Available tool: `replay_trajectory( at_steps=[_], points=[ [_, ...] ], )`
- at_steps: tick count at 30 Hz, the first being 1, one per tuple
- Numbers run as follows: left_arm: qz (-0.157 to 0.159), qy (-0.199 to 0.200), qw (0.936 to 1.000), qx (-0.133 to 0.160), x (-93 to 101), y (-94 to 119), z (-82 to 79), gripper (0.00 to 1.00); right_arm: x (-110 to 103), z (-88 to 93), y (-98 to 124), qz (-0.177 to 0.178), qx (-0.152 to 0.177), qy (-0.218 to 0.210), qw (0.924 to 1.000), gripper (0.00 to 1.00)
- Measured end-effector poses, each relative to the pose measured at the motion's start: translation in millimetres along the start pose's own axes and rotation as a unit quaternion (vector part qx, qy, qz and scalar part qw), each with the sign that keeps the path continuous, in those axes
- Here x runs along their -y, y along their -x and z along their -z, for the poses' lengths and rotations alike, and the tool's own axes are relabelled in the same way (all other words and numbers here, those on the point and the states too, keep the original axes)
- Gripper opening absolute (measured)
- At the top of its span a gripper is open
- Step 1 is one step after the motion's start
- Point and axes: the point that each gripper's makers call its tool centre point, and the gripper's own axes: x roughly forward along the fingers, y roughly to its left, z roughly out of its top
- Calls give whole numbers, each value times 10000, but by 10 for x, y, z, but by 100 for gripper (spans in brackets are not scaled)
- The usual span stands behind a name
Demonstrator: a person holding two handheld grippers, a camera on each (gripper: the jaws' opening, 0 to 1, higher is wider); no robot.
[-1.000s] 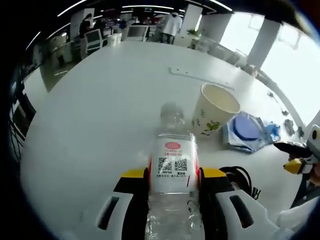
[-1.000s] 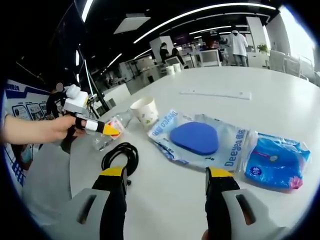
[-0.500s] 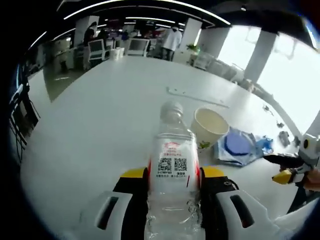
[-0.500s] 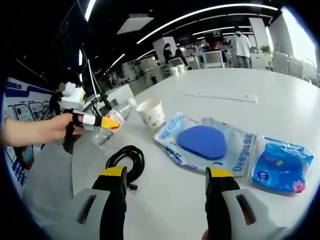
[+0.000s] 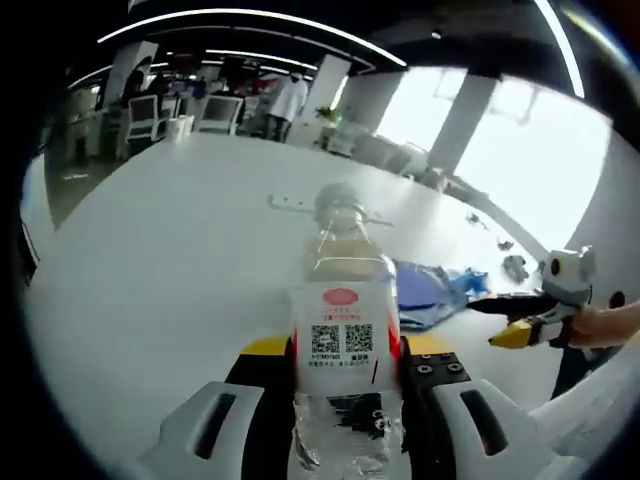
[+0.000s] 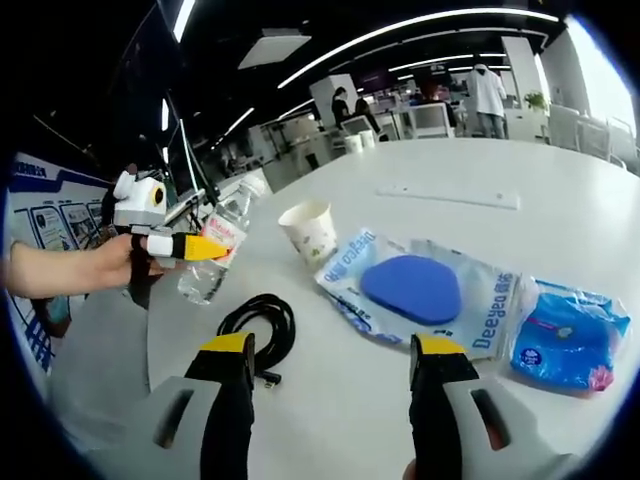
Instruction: Arrange the tabletop items into an orderly group along one side of the table until the central work area is clear of visible clutter.
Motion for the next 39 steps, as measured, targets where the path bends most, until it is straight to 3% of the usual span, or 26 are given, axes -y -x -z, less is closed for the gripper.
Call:
replay_trajectory(
  at_steps=[6, 10, 19, 31, 35, 39],
  points=[
    [445, -154, 9987, 181, 212, 30, -97, 36, -116, -143, -31, -209, 185, -110, 9995, 60],
    [1020, -135, 9941, 345, 422, 65, -158, 36, -184, -270, -57, -387, 369, -224, 9983, 60],
    [1547, -264, 9874, 214, 667, 98, -47, 36, -461, -577, -105, -1000, 738, -402, 9914, 59],
    [1901, -449, 9807, 99, 834, 148, 8, 36, -717, -749, -179, -1455, 892, -416, 9844, 57],
    [2023, -429, 9783, 94, 874, 165, 14, 36, -816, -768, -169, -1647, 883, -235, 9821, 57],
    [2220, -463, 9739, 101, 956, 196, 25, 36, -949, -838, -142, -1958, 1006, -318, 9750, 57]
  ],
)
